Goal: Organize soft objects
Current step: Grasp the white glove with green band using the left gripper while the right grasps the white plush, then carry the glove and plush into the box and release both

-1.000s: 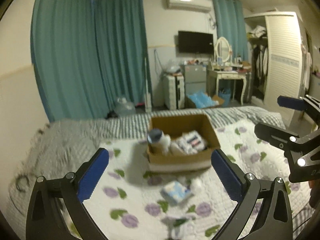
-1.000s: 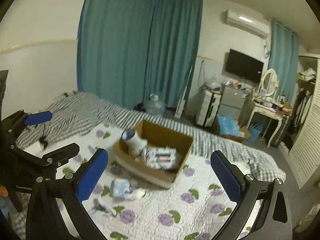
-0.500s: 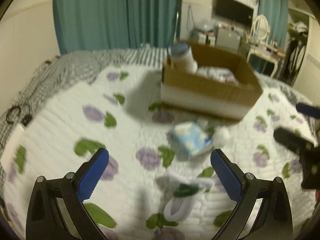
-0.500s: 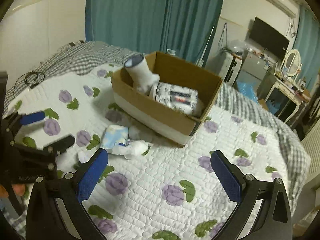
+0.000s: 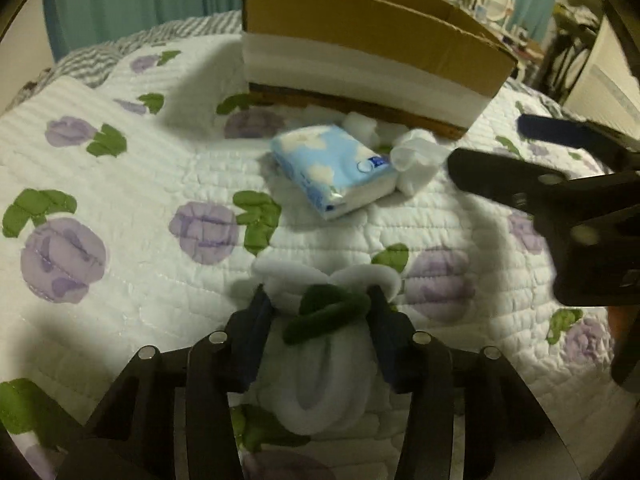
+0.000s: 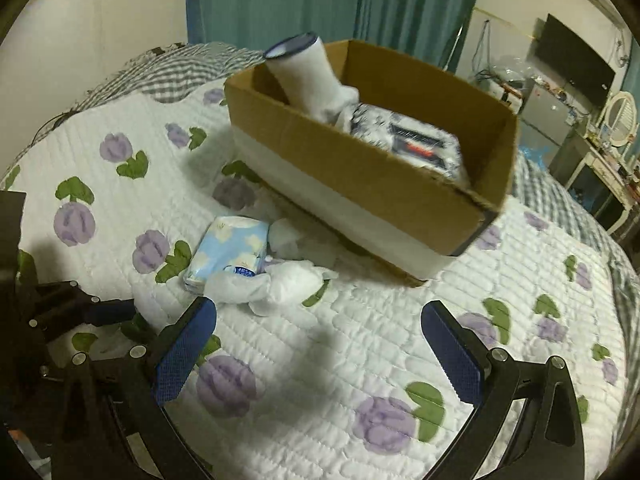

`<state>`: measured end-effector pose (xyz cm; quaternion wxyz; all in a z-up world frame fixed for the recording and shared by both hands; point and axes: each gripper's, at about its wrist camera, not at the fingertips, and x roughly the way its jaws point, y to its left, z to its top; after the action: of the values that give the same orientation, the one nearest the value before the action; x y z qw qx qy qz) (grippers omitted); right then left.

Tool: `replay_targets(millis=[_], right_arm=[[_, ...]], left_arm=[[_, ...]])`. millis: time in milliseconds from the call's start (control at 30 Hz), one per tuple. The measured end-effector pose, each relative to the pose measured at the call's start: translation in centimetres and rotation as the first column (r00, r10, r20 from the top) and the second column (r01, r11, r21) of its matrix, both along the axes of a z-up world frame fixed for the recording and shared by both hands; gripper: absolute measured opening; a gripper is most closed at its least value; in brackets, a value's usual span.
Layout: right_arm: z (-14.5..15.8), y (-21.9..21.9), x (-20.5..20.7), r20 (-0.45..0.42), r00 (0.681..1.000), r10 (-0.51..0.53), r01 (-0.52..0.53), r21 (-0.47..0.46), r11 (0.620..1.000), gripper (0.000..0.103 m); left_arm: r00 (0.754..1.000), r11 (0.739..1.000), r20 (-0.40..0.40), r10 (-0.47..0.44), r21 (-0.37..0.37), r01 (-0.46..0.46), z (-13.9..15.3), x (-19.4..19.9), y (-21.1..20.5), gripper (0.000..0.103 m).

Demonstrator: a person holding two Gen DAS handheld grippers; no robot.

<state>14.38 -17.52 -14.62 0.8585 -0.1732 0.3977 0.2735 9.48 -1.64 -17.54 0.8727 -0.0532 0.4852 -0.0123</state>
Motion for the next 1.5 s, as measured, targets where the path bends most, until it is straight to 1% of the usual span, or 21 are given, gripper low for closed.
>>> replay_targets(millis=[167,233,300,333,400,433,467,500,567,667,833,1000,1133,1333,1500], right_arm=[[-0.8,0.6,0.5,-0.02,0.999,0.026,-0.026,0.025,0.999,0.103],[-1.2,0.9,0.7,-0.026,0.999,0.034,-0.033,0.025,0.999,0.101],[-1.6,1.2,1.1,-0.043,0.998,0.041,-0.039,0.035,0.999,0.093],[-1.8,1.3,1.3,-0.052,0.998,0.042,-0.041,0.036,0.999,0.092],[-2.3,1.6,1.5,-0.065,0.996,0.053,-0.051,0.03,0.998,0.076],[-2.6,1.7,1.5,-0.078,0.995,0.066,-0.064,0.029,0.998,0.06],[-2.8,1.9,1.6,-0.084,0.994,0.072,-0.07,0.027,0.997,0.047],[-2.9,2.0,1.5,-0.089,0.993,0.08,-0.078,0.025,0.997,0.039],[-3.0,2.1,1.2,-0.084,0.992,0.094,-0.092,0.021,0.995,0.031],[-2.8,2.0,0.8,-0.073,0.992,0.102,-0.1,0.03,0.995,0.023],[-2.1,1.3,-0.4,-0.055,0.995,0.088,-0.087,0.022,0.996,0.02],[-0.3,0.6,-2.2,-0.026,0.999,0.047,-0.047,0.007,0.999,0.02],[2.0,0.1,-4.0,0.018,0.999,0.038,-0.038,-0.006,0.999,0.02],[6.1,-0.7,-6.2,0.095,0.995,0.009,-0.009,-0.001,1.0,0.02],[9.3,-1.1,-8.1,0.163,0.987,-0.004,0.006,-0.008,1.0,0.02]], left_arm=[[1.0,0.999,-0.001,0.001,-0.035,-0.001,0.8,-0.4,0.3,0.04],[1.0,1.0,0.012,0.007,-0.028,-0.007,1.3,-0.1,0.5,0.04],[0.999,1.0,0.043,0.023,-0.017,-0.022,2.2,0.1,0.9,0.039],[0.998,0.999,0.059,0.033,-0.014,-0.033,2.6,0.1,1.2,0.039],[0.995,0.998,0.085,0.057,-0.011,-0.056,3.3,0.4,2.0,0.039],[0.993,0.998,0.095,0.068,-0.007,-0.068,3.5,0.4,2.3,0.039],[0.991,0.996,0.1,0.085,-0.006,-0.085,3.6,0.5,2.8,0.039],[0.991,0.996,0.098,0.094,-0.012,-0.093,3.6,0.7,3.1,0.039],[0.99,0.993,0.084,0.113,-0.031,-0.111,3.3,0.9,3.8,0.039],[0.99,0.993,0.077,0.116,-0.028,-0.114,3.1,1.0,3.8,0.039],[0.99,0.996,0.1,0.094,-0.015,-0.093,3.8,0.3,3.3,0.039],[0.987,0.996,0.134,0.085,-0.015,-0.084,5.4,-0.8,3.2,0.039],[0.981,0.997,0.176,0.077,-0.018,-0.075,7.3,-1.8,3.3,0.039],[0.97,0.999,0.238,0.037,0.001,-0.039,10.1,-3.4,2.6,0.039],[0.951,1.0,0.309,0.005,0.027,-0.014,12.8,-4.5,1.8,0.039]])
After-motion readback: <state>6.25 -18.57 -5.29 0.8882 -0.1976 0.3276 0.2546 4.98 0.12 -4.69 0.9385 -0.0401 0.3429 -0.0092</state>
